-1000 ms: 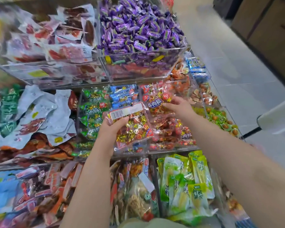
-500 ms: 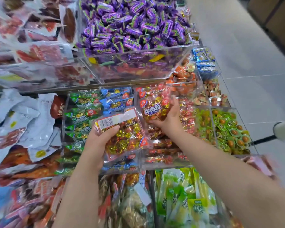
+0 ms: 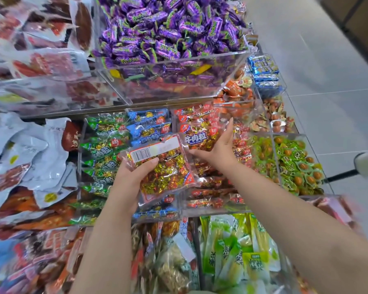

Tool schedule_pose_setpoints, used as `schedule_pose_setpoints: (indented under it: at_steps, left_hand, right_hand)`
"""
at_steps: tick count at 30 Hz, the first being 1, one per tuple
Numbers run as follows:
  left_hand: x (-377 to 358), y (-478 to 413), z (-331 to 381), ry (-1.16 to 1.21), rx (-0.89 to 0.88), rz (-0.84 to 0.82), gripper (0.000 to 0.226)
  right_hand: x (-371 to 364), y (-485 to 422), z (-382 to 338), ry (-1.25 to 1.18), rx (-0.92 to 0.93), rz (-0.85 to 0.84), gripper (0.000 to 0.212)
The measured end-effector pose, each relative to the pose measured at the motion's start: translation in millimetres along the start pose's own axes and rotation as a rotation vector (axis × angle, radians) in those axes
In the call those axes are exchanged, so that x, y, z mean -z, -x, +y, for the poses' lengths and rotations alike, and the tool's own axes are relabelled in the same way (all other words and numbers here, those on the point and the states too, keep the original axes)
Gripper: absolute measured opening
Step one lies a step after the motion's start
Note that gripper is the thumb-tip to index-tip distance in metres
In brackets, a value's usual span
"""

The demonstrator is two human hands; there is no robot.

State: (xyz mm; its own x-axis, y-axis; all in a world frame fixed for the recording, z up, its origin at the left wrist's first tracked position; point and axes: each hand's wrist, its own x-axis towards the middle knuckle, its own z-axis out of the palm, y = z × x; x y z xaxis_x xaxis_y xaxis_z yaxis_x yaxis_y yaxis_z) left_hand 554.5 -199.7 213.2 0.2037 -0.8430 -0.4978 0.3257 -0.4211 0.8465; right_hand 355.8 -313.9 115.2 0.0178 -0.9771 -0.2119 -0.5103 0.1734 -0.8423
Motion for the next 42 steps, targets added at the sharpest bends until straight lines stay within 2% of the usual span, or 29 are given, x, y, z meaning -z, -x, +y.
schedule_pose_setpoints:
  at_steps: [5,9,14,17,21,25,29,32,33,35,36,37,38,40,42]
  left_hand:
    - [-1.4,-1.7,-2.0,-0.011,-0.001,-0.006,0.049]
    - [-3.0,-0.3,-2.0,-0.024,-0.007,-0.017,0.054]
    - [-1.2,0.2,-1.8,-0.021,-0.011,0.0,0.057]
    - [-0.6,0.0,-3.5,-0.016,0.001,0.008,0.057]
    - [-3.2,-2.2,-3.6,-0.026,0.009,0.013,0.056]
    - [-4.3,-4.6,-3.6,-0.032,0.009,0.016,0.053]
    - [-9.3,-5.4,-2.5,-0.002,0.014,0.001,0.053]
    - [-18.2,-7.2,-3.3,0.002,0.013,0.004,0.059]
    - [-21.8,-8.0,-4.1,-0.007,0.013,0.001,0.059]
    - [-29.5,-10.5,-6.9,-0.042,0.014,0.0,0.056]
    - [-34.0,-11.6,-8.2,-0.056,0.013,-0.002,0.055]
    - [-38.5,-12.7,-9.4,-0.066,0.015,-0.004,0.056]
    - [-42.9,-13.7,-10.5,-0.077,0.017,-0.004,0.057]
    - [-50.5,-16.0,-13.2,-0.128,0.006,-0.002,0.061]
    - [-55.8,-17.3,-14.9,-0.196,-0.016,0.012,0.064]
  right_hand:
    - [9.9,-2.2,0.3,-0.083,0.094,-0.021,0.134]
    - [19.8,-8.8,-8.2,0.079,0.315,-0.032,0.121]
    - [28.3,-12.3,-5.9,0.123,0.37,-0.085,0.116]
    - [17.8,-11.1,0.2,0.248,0.414,-0.09,0.112]
    - [7.5,-7.2,11.0,0.404,0.398,-0.101,0.118]
    - [13.3,-4.8,7.6,0.149,0.325,-0.144,0.132]
    - [33.4,3.8,4.6,0.002,0.202,-0.145,0.132]
    - [44.7,15.8,-0.9,-0.066,0.133,-0.052,0.111]
    - [47.1,21.6,-3.9,-0.092,0.13,0.013,0.095]
    - [51.4,34.5,-8.2,-0.141,0.16,0.133,0.044]
    - [53.2,41.1,-10.3,-0.193,0.158,0.123,0.021]
    - [54.7,49.0,-14.1,-0.263,0.14,0.046,0.009]
    - [54.8,56.2,-17.6,-0.321,0.112,-0.074,0.01]
    - [52.2,65.2,-22.3,-0.364,0.038,-0.282,0.033]
    - [50.2,66.7,-23.0,-0.343,-0.035,-0.359,0.05]
